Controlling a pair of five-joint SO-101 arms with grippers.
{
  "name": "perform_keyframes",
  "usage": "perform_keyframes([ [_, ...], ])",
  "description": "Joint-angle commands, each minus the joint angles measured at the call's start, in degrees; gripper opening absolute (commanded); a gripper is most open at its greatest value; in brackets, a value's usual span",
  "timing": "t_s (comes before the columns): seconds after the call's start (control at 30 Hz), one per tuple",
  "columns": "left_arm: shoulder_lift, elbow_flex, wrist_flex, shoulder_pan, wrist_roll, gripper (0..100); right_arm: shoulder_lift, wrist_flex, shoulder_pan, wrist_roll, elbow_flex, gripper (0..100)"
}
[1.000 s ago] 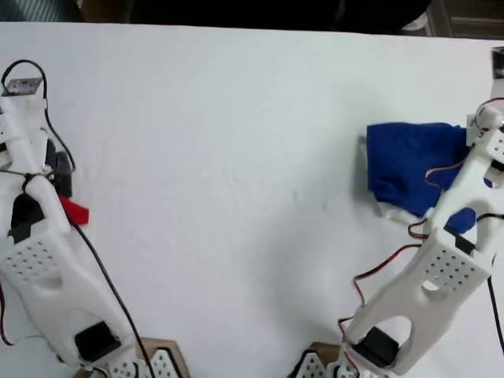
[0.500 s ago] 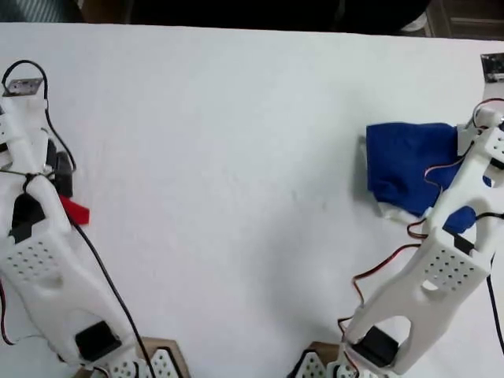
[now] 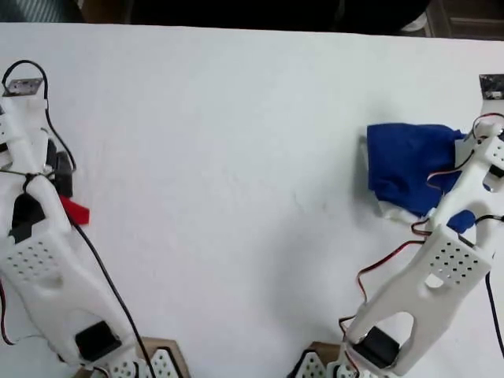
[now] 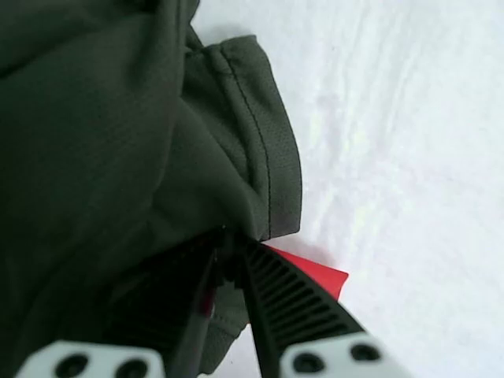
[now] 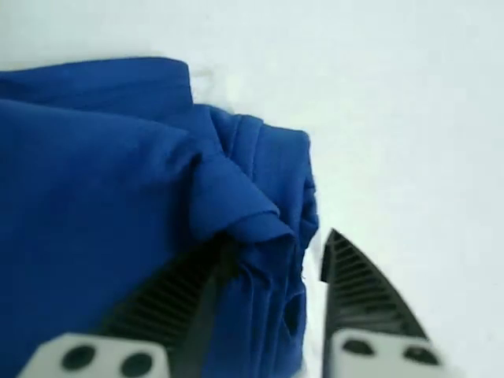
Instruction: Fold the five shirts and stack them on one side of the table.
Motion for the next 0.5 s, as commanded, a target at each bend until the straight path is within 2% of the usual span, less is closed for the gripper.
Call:
perform_keyframes([
  [0.0, -1.9, -2.3, 0.7, -0.5, -0.7, 3, -0.6, -0.1, 0.4, -0.5, -6.4, 4.0],
  [0.47, -1.9, -2.3, 0.5, -0.5, -0.6, 3, 3.2, -6.2, 0.1, -0.1, -9.1, 2.0],
])
